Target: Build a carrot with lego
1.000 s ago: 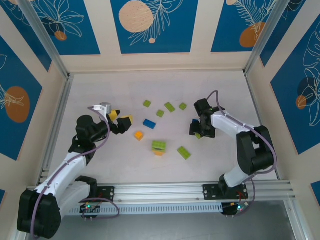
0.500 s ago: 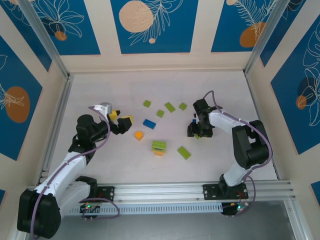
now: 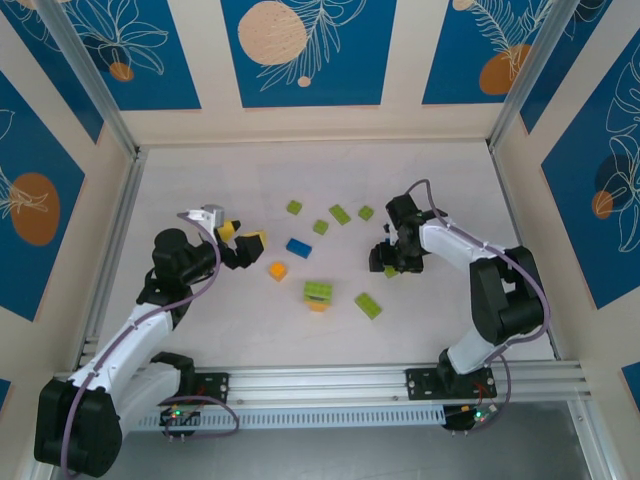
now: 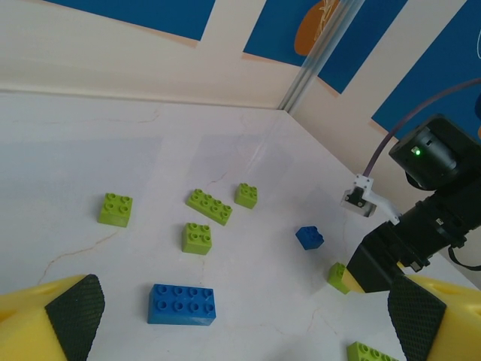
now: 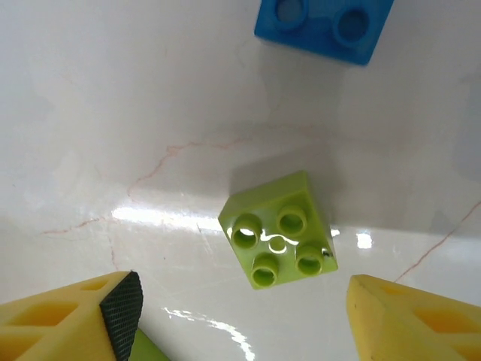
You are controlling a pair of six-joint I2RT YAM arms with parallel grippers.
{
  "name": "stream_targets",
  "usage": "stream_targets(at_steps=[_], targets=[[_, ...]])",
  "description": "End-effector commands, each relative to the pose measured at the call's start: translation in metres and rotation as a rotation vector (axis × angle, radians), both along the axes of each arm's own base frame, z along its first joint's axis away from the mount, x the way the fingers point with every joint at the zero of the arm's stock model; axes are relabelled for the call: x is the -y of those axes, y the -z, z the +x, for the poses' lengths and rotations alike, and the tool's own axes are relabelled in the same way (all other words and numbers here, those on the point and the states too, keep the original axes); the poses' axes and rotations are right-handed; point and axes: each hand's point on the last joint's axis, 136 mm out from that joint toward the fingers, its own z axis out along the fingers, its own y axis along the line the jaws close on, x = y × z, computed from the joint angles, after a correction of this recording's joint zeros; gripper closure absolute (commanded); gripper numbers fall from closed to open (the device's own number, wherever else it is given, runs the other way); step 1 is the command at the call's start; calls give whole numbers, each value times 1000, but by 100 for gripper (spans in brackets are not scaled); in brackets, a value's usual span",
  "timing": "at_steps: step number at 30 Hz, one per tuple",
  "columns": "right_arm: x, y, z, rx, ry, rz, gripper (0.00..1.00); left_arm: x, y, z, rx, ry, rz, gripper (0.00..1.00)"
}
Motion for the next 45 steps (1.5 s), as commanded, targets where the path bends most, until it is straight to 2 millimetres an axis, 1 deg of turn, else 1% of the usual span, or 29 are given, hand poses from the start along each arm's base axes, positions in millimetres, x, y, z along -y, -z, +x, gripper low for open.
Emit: stream_targets(at_steps=[1, 5, 8, 11, 15, 22, 31, 36, 42, 45], targets=[[0, -2, 3, -7, -56, -37, 29, 3, -17, 1, 45, 7, 9, 0], [-1, 3, 7, -16, -92, -52, 38, 3, -17, 0, 46, 8, 12, 1], [-2, 7, 6, -31, -107, -47, 39, 3, -18, 0, 50, 8, 12, 1], [-5, 9, 3, -38, -118, -31, 35, 4, -18, -1, 50, 14, 13, 0], [-3, 14, -1, -46, -124, -43, 35, 5, -17, -1, 47, 19, 13, 0], [-3, 19, -2, -64, -126, -51, 49, 5, -16, -1, 44, 20, 13, 0], [-2, 24, -6, -86, -133, -64, 49, 6, -15, -1, 45, 26, 15, 1], [-2, 26, -4, -90, -133, -71, 57, 8, -13, -1, 40, 40, 14, 1], [-2, 28, -3, -97, -135, -71, 64, 15, -9, 0, 34, 79, 15, 1], [-2, 23, -2, -80, -128, -68, 64, 27, -9, -3, 59, 146, 29, 1]])
